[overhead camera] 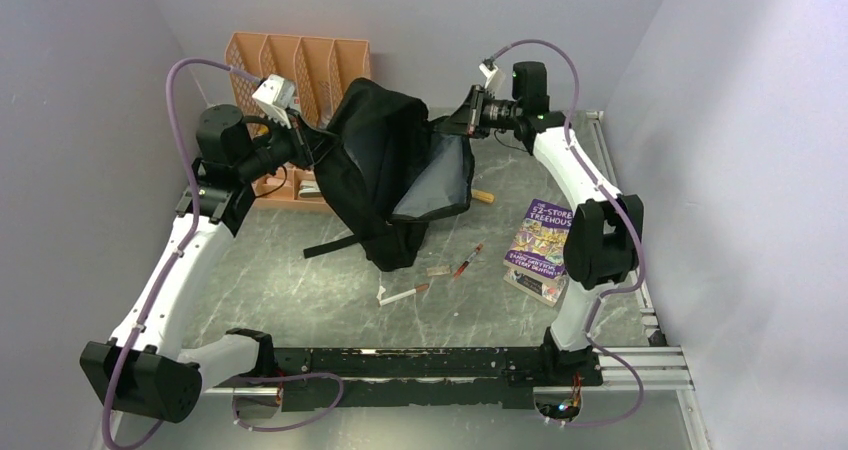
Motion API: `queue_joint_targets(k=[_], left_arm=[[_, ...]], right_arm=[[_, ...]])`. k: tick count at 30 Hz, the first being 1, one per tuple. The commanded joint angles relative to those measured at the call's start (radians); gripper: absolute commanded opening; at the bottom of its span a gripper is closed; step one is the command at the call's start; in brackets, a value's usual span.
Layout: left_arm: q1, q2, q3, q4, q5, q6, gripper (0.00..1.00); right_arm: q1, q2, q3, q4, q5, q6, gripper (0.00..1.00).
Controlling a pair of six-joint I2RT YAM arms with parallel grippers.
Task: Pack the student bag
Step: Unzip the student bag at the center of the board, then place the student bag at the center of the board.
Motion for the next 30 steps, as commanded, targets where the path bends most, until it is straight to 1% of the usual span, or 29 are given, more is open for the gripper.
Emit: queue_joint_targets(k=[1, 2, 4, 6, 8, 12, 14, 15, 19, 23, 24, 28, 30], left_arm=[[-0.006, -0.028, -0.013, -0.054, -0.112, -0.003, 0.05], [-0.006, -0.038, -0.022, -0.078, -0.152, -0.006, 0.05], [-0.006, -0.06, -0.042, -0.115, -0.239, -0.011, 0.05], [-0.006, -0.086, -0.073, -0.141, -0.313, -0.018, 0.07], [-0.006, -0.113, -0.109, -0.162, -0.37, -0.023, 0.07], [-0.005, -0.156, -0.172, -0.207, -0.47, -0.038, 0.09], [-0.005, -0.172, -0.196, -0.221, -0.495, -0.045, 0.11], [-0.005, -0.18, -0.207, -0.223, -0.498, -0.048, 0.11], [-0.004, -0.194, -0.224, -0.231, -0.508, -0.052, 0.13], [-0.003, -0.191, -0.216, -0.235, -0.52, -0.045, 0.14], [-0.003, -0.191, -0.214, -0.233, -0.519, -0.044, 0.14], [-0.003, -0.181, -0.199, -0.223, -0.505, -0.037, 0.14], [-0.003, -0.177, -0.193, -0.215, -0.49, -0.035, 0.14]], right_arm=[[0.012, -0.075, -0.151, 0.571, -0.247, 0.387, 0.0], [0.017, -0.069, -0.16, 0.588, -0.246, 0.405, 0.0], [0.033, -0.059, -0.163, 0.558, -0.232, 0.38, 0.0], [0.051, -0.06, -0.194, 0.57, -0.205, 0.369, 0.01], [0.071, -0.063, -0.251, 0.643, -0.191, 0.392, 0.03], [0.095, -0.048, -0.38, 0.883, -0.192, 0.511, 0.07], [0.104, -0.029, -0.416, 0.943, -0.191, 0.53, 0.12], [0.106, -0.021, -0.424, 0.942, -0.182, 0.516, 0.16], [0.108, -0.011, -0.43, 0.817, -0.111, 0.379, 0.34], [0.106, -0.029, -0.411, 0.661, -0.044, 0.248, 0.47], [0.106, -0.041, -0.405, 0.621, -0.023, 0.215, 0.52], [0.106, -0.103, -0.368, 0.449, 0.089, 0.098, 0.61], [0.108, -0.137, -0.333, 0.322, 0.194, 0.035, 0.64]])
